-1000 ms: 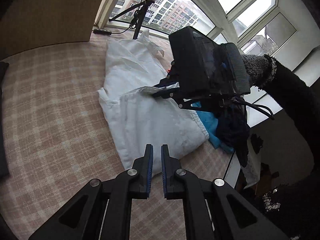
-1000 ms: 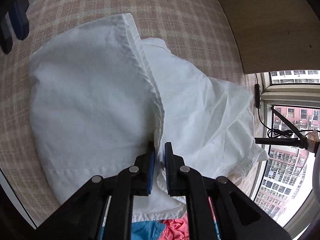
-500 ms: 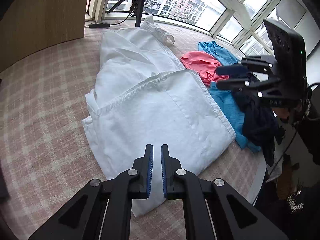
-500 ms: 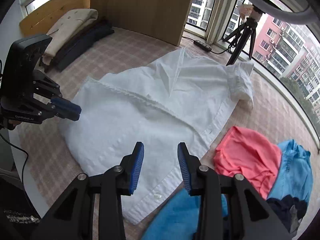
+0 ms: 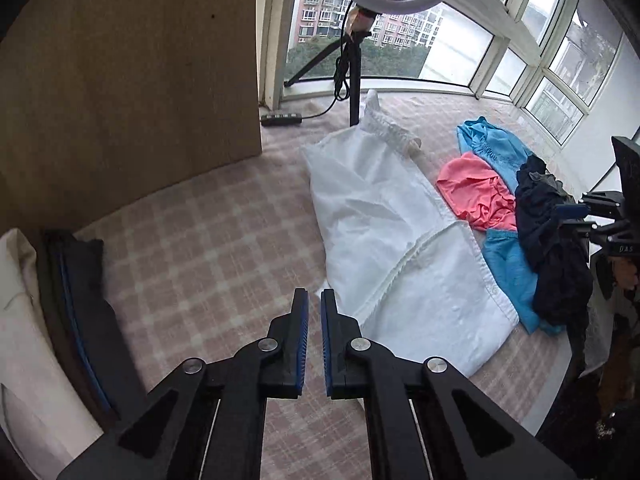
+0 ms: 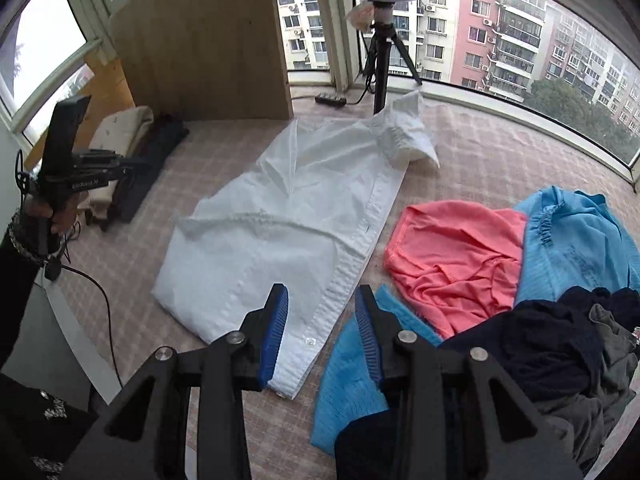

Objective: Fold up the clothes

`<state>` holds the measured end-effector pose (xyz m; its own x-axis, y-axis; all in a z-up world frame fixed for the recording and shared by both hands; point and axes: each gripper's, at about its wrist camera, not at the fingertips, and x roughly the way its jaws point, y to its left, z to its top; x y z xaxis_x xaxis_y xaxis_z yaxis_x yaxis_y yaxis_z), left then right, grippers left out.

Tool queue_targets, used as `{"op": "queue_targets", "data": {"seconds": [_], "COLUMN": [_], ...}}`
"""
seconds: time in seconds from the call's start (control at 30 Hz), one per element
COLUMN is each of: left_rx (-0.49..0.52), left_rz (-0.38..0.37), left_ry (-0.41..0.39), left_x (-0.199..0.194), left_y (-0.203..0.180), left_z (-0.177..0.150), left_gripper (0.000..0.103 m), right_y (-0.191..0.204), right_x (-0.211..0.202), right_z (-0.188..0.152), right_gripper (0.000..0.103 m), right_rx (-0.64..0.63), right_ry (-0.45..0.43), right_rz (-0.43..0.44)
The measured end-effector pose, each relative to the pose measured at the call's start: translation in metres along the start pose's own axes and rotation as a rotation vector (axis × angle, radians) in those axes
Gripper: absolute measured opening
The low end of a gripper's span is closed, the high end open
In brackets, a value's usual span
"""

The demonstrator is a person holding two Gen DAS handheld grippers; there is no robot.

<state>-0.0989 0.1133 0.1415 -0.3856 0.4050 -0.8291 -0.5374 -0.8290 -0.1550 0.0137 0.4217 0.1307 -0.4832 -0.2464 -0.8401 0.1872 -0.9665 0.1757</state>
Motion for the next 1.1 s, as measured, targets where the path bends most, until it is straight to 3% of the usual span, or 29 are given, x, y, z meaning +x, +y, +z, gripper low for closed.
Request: {"op": "queue_targets", "data": {"seconds": [0.03, 0.07, 0.1, 0.13, 0.2, 0.43, 0.57, 0.77, 0.97, 1.07, 1.1], "left_rx": [0.013, 0.023, 0.029, 0.034, 0.035, 0.016, 0.004, -0.012, 0.104, 0.150, 0.151], "left_rz": [-0.004, -0.013, -0.027, -0.042, -0.046, 0.001, 0.057, 0.050, 0.067, 0.062, 0.063], "left_ry": [-0.013, -0.022, -0.025, -0.018, -0.003, 0.125, 0.165, 0.169, 0.150, 0.132, 0.129], "left_x": [-0.005, -0.007, -0.005, 0.003, 0.024, 0.146, 0.199, 0.236, 0.245, 0.244, 0.243], "left_y": [-0.002, -0.003, -0.005, -0.008, -0.014, -0.016, -0.003, 0.011, -0.008, -0.019, -0.020], "left_z": [0.012, 0.023, 0.034, 0.043, 0.057, 0.086, 0.100, 0.117, 0.120, 0.117, 0.117], "left_gripper": [0.031, 0.038, 0.045, 0.045, 0.045, 0.045, 0.045, 0.045, 0.039, 0.020, 0.016], "right_y": [-0.007, -0.013, -0.020, -0.026, -0.039, -0.092, -0.118, -0.137, -0.135, -0.133, -0.134], "right_x": [-0.009, -0.012, -0.012, -0.007, 0.013, 0.146, 0.203, 0.237, 0.243, 0.245, 0.245], "right_z": [0.015, 0.030, 0.043, 0.054, 0.066, 0.090, 0.101, 0.113, 0.121, 0.121, 0.121], "right_gripper": [0.038, 0.043, 0.056, 0.063, 0.063, 0.063, 0.063, 0.064, 0.064, 0.044, 0.032], "right_rx": [0.025, 0.041, 0.053, 0.063, 0.095, 0.243, 0.268, 0.234, 0.173, 0.165, 0.177], "right_ry": [-0.028, -0.056, -0.083, -0.102, -0.111, -0.002, 0.045, 0.019, -0.048, -0.067, -0.073], "right_rz": [-0.001, -0.010, -0.019, -0.022, -0.007, 0.029, -0.003, 0.041, 0.104, 0.158, 0.170]}}
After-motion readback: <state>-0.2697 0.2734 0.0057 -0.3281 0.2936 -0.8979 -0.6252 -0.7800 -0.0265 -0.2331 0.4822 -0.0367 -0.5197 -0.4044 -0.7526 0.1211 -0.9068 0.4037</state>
